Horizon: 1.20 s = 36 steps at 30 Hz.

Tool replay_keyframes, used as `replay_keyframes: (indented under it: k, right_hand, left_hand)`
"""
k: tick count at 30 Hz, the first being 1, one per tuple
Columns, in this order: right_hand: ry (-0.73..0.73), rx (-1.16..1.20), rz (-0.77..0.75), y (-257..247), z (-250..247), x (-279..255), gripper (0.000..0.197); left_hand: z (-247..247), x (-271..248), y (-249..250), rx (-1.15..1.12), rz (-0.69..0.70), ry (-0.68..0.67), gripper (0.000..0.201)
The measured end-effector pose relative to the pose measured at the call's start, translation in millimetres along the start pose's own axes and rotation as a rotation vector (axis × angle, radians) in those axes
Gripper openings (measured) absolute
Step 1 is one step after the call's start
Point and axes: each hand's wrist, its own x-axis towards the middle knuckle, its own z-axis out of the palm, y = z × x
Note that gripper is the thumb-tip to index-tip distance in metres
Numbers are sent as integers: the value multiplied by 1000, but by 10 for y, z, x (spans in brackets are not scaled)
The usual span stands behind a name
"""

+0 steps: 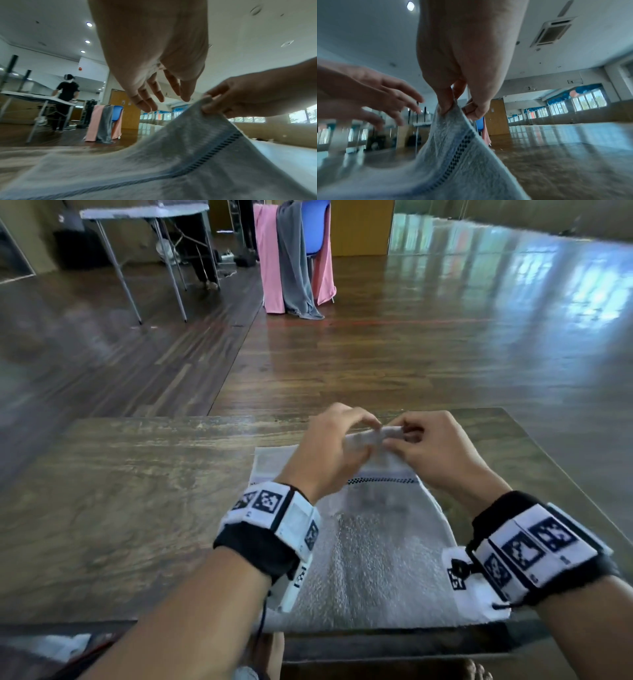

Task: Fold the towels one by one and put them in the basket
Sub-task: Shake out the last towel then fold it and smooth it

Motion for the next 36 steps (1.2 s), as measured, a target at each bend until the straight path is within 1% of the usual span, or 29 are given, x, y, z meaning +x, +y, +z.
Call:
replay_keyframes:
  k: [2,5,7,9,10,13,15,16,19,22,25,28,30,33,36]
  right_hand:
    - [-11,66,2,-68,-21,-87,12]
    - [-27,142,-4,-122,-84,-155,14]
    - [-32,171,-7,-120,-113,-184,20]
    - [-50,205,6,-95,-117,-191,24]
    - [-59,220,26,-71,-120,-185,21]
    - [-55,231,77,9,-170,-128,16]
    - [-20,228,92,52,-220,-85,16]
    - [-5,219,81,69,-242,-75,17]
    - [-4,194,21,103,-252,-83,25]
    - [11,235,-1,126,-234,-90,38]
    - [85,228,16,148,-220,-72,37]
    - [135,259,53,185,-220,-53,26]
    - [154,297,97,209,-230,-36,19]
    - [144,362,160,230,-234,-25,16]
    - [117,414,166,224,-235,-26,15]
  left_hand:
    - [43,-16,113,-3,13,24,20]
    - [54,-31,162,16,-5,91,14]
    - [49,-24,161,29,-32,71,9]
    - [28,-7,153,39,-66,-17,5]
    - [20,1,152,41,-81,-74,6]
    - [4,2,143,-34,-129,-245,18]
    - [22,-9,135,-70,-143,-310,28]
    - [44,-2,121,-71,-145,-314,28]
    - [89,52,61,-75,-130,-252,12]
    - [137,146,39,-79,-84,-151,5]
    - [207,206,58,-147,-52,-54,8]
    - [276,241,81,-155,-57,-7,10]
    - [302,268,82,-163,-86,7,15]
    - [314,299,53,-192,-127,11,28]
    - [332,297,28,-186,-127,-4,31]
